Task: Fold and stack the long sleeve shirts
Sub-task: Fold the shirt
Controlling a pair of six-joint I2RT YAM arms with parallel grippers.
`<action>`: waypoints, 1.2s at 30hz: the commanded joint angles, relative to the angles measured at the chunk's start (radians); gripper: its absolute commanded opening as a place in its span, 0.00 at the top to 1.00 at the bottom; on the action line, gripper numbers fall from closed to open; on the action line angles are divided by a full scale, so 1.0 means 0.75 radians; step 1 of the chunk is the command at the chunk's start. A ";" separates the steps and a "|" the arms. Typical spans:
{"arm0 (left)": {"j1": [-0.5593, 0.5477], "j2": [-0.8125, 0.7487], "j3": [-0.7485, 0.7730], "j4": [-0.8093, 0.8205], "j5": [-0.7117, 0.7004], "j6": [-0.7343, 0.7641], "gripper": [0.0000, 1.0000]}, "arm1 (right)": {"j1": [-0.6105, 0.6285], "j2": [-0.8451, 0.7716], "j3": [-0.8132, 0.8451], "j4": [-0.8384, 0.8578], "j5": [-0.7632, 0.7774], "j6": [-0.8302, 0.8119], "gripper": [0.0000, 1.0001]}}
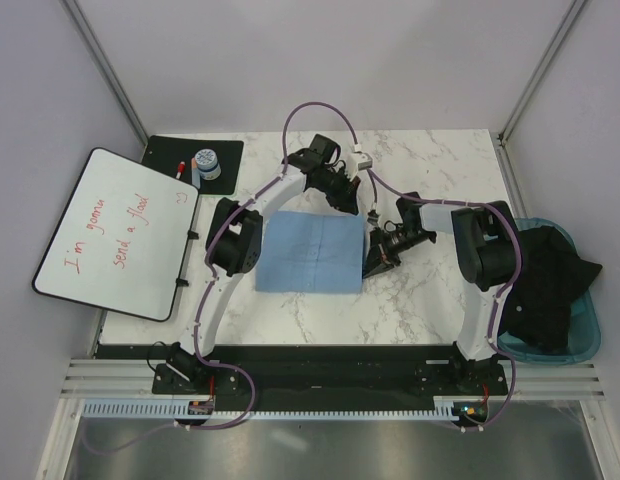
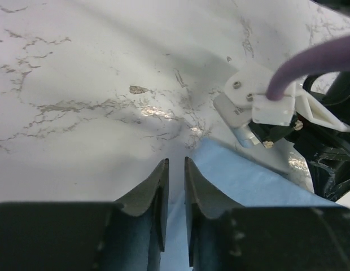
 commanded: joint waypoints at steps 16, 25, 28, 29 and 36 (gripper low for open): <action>0.398 -0.922 -0.974 0.153 -0.123 -0.270 0.37 | -0.113 -0.163 0.173 -0.291 0.166 -0.108 0.38; 0.424 -1.067 -1.449 0.325 -0.139 -0.534 0.37 | -0.105 0.015 0.318 0.004 0.139 0.224 0.18; 0.459 -1.065 -1.502 0.379 -0.147 -0.591 0.34 | -0.087 0.076 0.339 0.035 0.166 0.249 0.23; 0.465 -1.059 -1.508 0.385 -0.133 -0.599 0.34 | -0.079 0.111 0.345 0.043 0.168 0.245 0.25; 0.473 -0.969 -1.484 0.428 -0.145 -0.618 0.31 | -0.074 0.275 0.473 0.098 0.248 0.212 0.87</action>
